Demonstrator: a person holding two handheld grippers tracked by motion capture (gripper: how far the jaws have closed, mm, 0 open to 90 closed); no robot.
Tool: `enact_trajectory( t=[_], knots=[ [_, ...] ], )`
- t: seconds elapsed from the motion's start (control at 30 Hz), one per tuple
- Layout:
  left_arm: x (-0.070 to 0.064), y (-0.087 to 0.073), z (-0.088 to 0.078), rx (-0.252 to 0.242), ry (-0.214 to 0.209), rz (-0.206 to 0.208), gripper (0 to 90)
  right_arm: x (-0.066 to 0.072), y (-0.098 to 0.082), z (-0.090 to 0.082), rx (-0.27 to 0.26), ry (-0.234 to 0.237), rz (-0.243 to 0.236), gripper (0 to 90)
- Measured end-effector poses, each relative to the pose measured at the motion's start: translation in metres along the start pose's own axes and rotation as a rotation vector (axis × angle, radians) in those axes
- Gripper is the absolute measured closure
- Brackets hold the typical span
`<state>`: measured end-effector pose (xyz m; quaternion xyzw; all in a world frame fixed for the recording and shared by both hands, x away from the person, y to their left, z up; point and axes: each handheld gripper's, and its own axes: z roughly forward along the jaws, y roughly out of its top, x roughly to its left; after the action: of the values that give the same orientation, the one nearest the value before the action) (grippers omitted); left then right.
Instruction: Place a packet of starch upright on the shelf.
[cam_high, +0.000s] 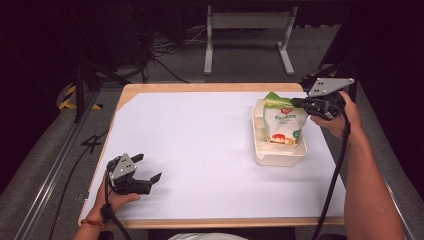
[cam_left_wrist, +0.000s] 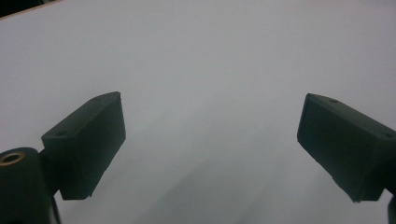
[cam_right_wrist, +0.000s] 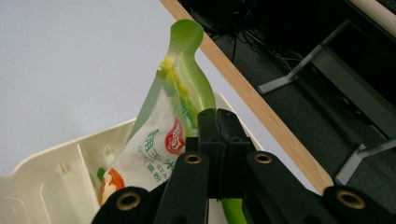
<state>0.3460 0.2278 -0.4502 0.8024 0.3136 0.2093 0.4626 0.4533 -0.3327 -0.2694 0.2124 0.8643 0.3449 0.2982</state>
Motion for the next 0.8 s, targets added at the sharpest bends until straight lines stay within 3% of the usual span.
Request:
enact_trajectory(
  t=[0.2,0.43,0.8],
  knots=[
    [0.0007,-0.0006,-0.0011,-0.005,0.004,0.002,8.7,-0.0032,-0.0078,0.0003,-0.016,-0.007,0.035,88.2],
    [0.0004,-0.0003,0.0,-0.002,0.002,0.003,8.6,0.0011,-0.0042,0.0007,-0.004,-0.029,0.013,81.2],
    [0.0004,-0.0002,0.0,0.0,0.004,0.004,8.6,0.0021,-0.0096,-0.0047,-0.02,-0.069,0.056,74.5]
  ],
)
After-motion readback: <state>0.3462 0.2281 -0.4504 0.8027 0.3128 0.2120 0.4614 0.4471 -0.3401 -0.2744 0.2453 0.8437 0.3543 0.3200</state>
